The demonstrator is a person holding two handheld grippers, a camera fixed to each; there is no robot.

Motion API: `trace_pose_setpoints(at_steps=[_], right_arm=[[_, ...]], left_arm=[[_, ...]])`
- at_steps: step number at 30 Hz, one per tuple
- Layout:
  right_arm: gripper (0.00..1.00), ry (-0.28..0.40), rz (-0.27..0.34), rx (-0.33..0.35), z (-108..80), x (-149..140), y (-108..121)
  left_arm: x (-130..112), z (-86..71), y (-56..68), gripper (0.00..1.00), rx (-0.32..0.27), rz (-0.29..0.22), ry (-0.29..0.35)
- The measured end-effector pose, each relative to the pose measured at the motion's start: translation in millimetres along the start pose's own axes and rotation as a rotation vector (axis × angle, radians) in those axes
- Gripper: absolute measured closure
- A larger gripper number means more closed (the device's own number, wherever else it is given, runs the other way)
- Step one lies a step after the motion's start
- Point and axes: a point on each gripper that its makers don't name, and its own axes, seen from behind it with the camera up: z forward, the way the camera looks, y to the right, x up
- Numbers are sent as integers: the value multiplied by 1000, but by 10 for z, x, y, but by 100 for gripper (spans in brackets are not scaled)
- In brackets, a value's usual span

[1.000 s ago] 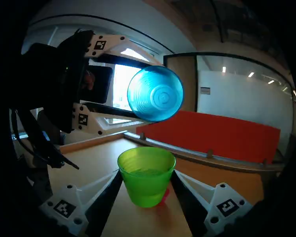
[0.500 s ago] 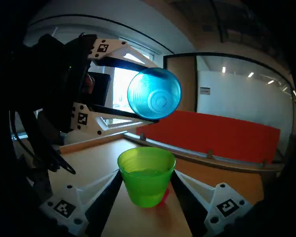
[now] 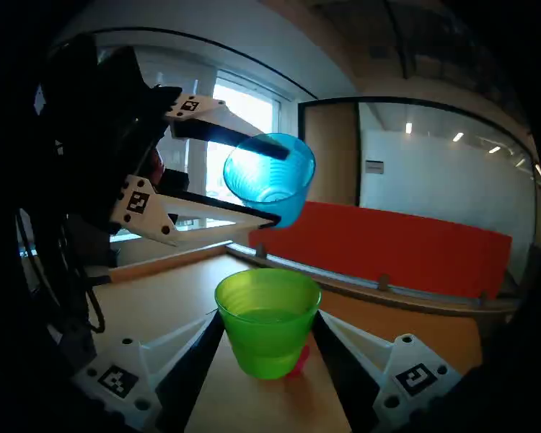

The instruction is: Pour water

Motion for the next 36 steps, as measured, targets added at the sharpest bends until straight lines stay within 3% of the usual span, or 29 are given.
trace_pose_setpoints(at_steps=[11,24,36], right_arm=[[13,4,0,4,16,44,-14],[13,2,4,2,34,36,6],[13,-9,10,4,88,-11,12]], left_arm=[[-76,-120,35,16,-29,-234,-8],[-361,-120,-34,16,-43,-510,-42],[-617,-200,123,16,-35,-724,-90]])
